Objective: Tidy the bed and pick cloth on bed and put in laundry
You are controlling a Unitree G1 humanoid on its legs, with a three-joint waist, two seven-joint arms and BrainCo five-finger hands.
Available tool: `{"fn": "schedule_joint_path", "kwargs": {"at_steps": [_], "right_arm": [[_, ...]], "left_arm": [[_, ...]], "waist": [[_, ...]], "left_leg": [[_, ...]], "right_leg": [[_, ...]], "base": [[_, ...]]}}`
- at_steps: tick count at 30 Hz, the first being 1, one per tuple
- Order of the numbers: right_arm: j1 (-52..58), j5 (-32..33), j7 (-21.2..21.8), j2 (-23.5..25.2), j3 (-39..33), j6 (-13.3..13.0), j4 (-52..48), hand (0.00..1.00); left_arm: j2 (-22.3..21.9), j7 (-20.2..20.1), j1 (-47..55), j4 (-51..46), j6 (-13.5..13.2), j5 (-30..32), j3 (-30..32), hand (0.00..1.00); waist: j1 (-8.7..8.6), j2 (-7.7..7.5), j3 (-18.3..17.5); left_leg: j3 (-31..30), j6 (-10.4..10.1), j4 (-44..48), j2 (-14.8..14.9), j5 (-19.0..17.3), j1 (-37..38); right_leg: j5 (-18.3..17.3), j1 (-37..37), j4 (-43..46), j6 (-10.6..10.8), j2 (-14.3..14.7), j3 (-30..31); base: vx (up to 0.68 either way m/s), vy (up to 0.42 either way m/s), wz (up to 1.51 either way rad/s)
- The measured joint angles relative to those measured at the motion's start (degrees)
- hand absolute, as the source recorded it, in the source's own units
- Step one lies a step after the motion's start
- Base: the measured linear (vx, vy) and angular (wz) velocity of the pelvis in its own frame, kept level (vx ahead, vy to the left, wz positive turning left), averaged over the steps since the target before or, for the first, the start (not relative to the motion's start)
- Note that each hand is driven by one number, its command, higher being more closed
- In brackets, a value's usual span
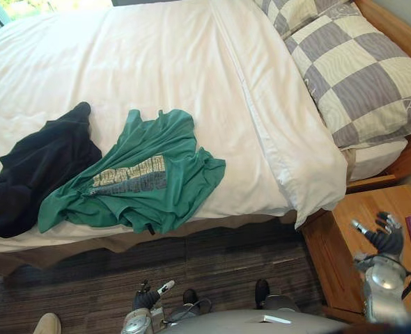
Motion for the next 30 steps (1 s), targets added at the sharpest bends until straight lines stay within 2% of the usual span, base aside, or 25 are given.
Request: {"fn": "schedule_joint_path", "kwargs": {"at_steps": [5, 10, 18, 20, 22, 24, 30], "right_arm": [[-9.78, 14.13, -0.31, -4.16, -0.55, -3.77, 0.07, 1.0], [-19.97, 26.26, -1.24, -7.11, -0.4, -7.51, 0.25, 1.0], [-29.92, 41.84, -1.81, -9.89, 2.36, -11.35, 1.48, 1.0], [-33.12, 44.6, -1.81, -10.54, 2.78, -12.2, 2.21, 1.0], [-36.32, 46.62, -2.14, -11.82, 3.57, -13.21, 3.99, 1.0], [-42.0, 48.6, -2.51, -15.39, 4.74, -13.64, 6.07, 1.0], [-51.53, 50.08, -3.13, -20.07, 8.96, -14.3, 11.02, 1.0]], "left_arm": [[1.07, -0.09, -0.06, 0.25, -0.05, -0.19, -0.32, 0.0], [1.79, -0.06, -0.96, 0.98, -0.07, -1.33, -1.68, 0.0], [1.85, 0.08, -3.58, 0.94, -0.14, -3.64, -2.06, 0.0], [2.16, 0.11, -4.67, 0.89, -0.22, -4.73, -2.09, 0.0], [2.41, 0.18, -5.43, 0.77, -0.31, -5.37, -2.14, 0.0], [3.13, 0.6, -6.7, -0.1, -0.7, -6.49, -4.16, 0.0], [4.17, 1.4, -10.27, -0.38, -1.42, -8.02, -6.72, 0.0]], "waist": [[0.01, 0.69, 0.78], [0.61, 1.68, 3.81], [1.33, 1.99, 9.41], [1.22, 2.03, 12.04], [1.35, 2.2, 13.1], [1.43, 2.74, 15.09], [2.02, 3.53, 16.68]], "left_leg": [[-1.52, 0.28, 0.27, -0.31, 0.24, -1.09], [-3.63, 0.41, 0.27, -0.35, 0.85, -3.3], [-6.84, 0.98, 0.28, -1.06, 2.29, -7.58], [-7.73, 1.07, 1.25, -1.1, 2.39, -8.35], [-8.38, 1.08, 2.42, -1.23, 2.37, -10.16], [-9.41, 1.1, 4.19, -1.28, 2.39, -13.25], [-11.04, 1.63, 6.12, -1.39, 3.47, -19.45]], "right_leg": [[0.02, -0.75, -0.1, 0.03, -0.19, -0.28], [0.02, -1.81, -0.09, 0.03, -0.36, -1.87], [0.02, -4.88, 0.91, 0.02, -0.75, -4.22], [0.02, -5.07, 1.49, 0.02, -1.06, -4.75], [0.01, -6.29, 2.3, 0.01, -1.32, -4.76], [-0.09, -9.01, 4.35, -0.15, -1.79, -4.78], [-1.69, -15.96, 9.78, -0.66, -2.69, -5.03]], "base": [[0.08, -0.002, 0.08], [0.02, -0.016, 0.2], [-0.02, -0.009, 0.2], [-0.01, 0.006, 0.2], [-0.03, 0.007, 0.19], [-0.05, 0.001, 0.19], [-0.07, -0.019, 0.18]]}}
